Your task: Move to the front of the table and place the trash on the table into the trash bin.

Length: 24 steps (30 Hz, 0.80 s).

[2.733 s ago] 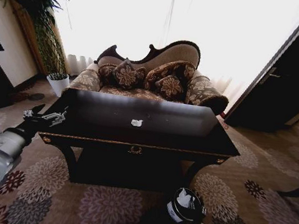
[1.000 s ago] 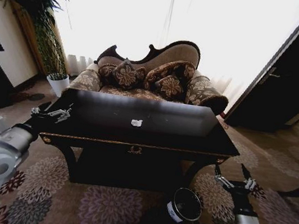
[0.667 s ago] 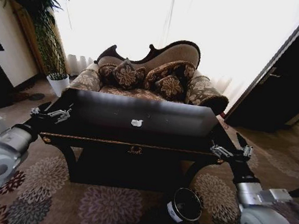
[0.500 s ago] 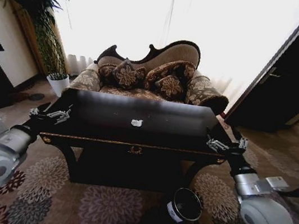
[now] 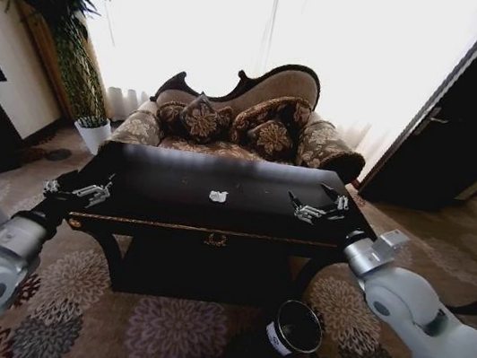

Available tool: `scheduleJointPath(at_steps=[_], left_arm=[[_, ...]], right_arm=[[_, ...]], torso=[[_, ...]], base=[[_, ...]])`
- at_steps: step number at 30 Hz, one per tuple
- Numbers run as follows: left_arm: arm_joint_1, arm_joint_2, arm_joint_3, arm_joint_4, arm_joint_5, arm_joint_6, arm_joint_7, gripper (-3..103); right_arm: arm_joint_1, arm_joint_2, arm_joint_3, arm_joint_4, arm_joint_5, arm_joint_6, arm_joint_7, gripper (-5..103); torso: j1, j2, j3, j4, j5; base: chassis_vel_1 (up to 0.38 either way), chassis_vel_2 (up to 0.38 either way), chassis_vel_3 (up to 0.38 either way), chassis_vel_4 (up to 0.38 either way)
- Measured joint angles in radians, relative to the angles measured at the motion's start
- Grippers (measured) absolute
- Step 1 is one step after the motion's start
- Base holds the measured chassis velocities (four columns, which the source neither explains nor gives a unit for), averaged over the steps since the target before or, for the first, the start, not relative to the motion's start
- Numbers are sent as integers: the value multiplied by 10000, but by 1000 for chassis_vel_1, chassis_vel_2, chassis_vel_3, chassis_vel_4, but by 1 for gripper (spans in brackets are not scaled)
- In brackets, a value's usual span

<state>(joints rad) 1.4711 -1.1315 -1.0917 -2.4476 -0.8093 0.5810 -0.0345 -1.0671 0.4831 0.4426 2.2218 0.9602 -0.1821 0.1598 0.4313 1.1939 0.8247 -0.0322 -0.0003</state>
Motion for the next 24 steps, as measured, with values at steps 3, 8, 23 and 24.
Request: scheduleJointPath(at_steps=[3,8,23,24], left_arm=[[105,-78,-70,-47,106,5,19,100],[132,-151,-61,-29,221,22,29,100],[72,-198,35,143,299,64,40,100],[33,-196,86,161,303,66,40,100]], right_arm=[[1338,75,-1225,-382,124,-261,89,100],[2938,685,-2634,-913,98,-1050,277,100],[5557,2182,-5429,-2184,-139,-2540,571,100],[5968,2202,-5873,-2269,-1,-2879,619,100]], torso=[[0,0,0,-1,2],[0,0,0,-4,4],[1,-1,0,-3,3],[1,0,0,-2,3]], base=[[0,0,0,0],[0,0,0,0],[0,0,0,0],[0,0,0,0]])
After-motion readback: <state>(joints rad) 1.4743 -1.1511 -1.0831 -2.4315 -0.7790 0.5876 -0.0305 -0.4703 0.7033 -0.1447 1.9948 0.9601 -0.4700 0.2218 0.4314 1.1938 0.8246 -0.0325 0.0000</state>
